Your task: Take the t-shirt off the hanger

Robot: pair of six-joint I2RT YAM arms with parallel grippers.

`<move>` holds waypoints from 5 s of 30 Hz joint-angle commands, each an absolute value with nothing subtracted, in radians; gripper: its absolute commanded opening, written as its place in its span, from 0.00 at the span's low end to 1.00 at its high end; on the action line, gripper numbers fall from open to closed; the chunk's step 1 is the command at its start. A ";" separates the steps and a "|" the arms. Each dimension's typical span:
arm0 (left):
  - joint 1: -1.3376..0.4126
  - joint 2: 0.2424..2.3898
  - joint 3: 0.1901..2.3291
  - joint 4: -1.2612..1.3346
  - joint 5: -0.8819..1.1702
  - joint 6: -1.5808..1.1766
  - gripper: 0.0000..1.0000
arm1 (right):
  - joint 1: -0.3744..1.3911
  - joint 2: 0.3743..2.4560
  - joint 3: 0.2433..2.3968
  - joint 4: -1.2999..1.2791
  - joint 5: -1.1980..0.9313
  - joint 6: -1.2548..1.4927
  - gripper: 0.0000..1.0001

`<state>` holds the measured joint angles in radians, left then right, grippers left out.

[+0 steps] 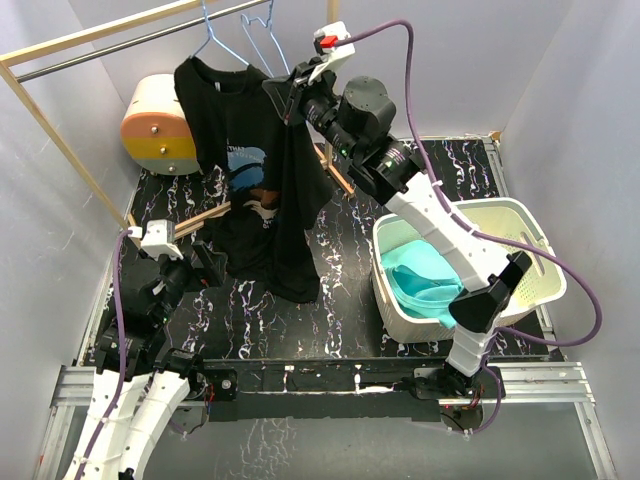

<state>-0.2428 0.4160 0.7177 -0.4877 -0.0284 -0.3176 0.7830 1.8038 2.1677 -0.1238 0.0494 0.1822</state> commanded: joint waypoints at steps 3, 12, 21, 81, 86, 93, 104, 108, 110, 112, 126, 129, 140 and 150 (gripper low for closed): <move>-0.246 0.404 0.709 -0.486 -0.043 -0.321 0.90 | 0.777 1.666 2.115 0.055 0.052 0.196 0.08; -0.247 0.405 0.709 -0.486 -0.041 -0.321 0.90 | 0.777 1.703 2.175 -0.056 0.030 0.190 0.08; -0.247 0.406 0.707 -0.484 -0.039 -0.321 0.90 | 0.778 1.808 2.221 -0.335 -0.024 0.218 0.10; -0.246 0.407 0.705 -0.482 -0.035 -0.318 0.90 | 0.779 1.721 2.040 0.227 -0.014 0.302 0.08; -0.247 0.408 0.706 -0.483 -0.035 -0.316 0.90 | 0.779 1.694 2.013 0.233 -0.011 0.297 0.08; -0.247 0.403 0.709 -0.484 -0.037 -0.316 0.92 | 0.779 1.613 1.946 0.206 -0.028 0.299 0.08; -0.247 0.420 0.775 -0.434 0.054 -0.284 0.95 | 0.779 1.269 1.650 0.057 -0.131 0.305 0.08; -0.247 0.434 0.882 -0.387 0.077 -0.273 0.95 | 0.779 1.134 1.577 -0.029 -0.171 0.306 0.08; -0.247 0.464 0.957 -0.356 0.117 -0.269 0.95 | 0.779 1.079 1.555 -0.084 -0.198 0.313 0.08; -0.246 0.515 1.042 -0.330 0.191 -0.272 0.95 | 0.779 1.033 1.538 -0.138 -0.220 0.319 0.08; -0.246 0.846 1.431 0.011 0.862 -0.528 0.97 | 0.779 0.841 1.421 -0.314 -0.354 0.310 0.08; -0.246 0.867 1.411 0.114 0.923 -0.602 0.97 | 0.778 0.823 1.418 -0.320 -0.381 0.315 0.08; -0.247 0.910 1.322 0.450 1.022 -0.844 0.96 | 0.779 0.786 1.413 -0.325 -0.452 0.339 0.08; -0.246 1.005 1.278 0.799 1.044 -1.119 0.95 | 0.779 0.815 1.393 -0.304 -0.500 0.355 0.08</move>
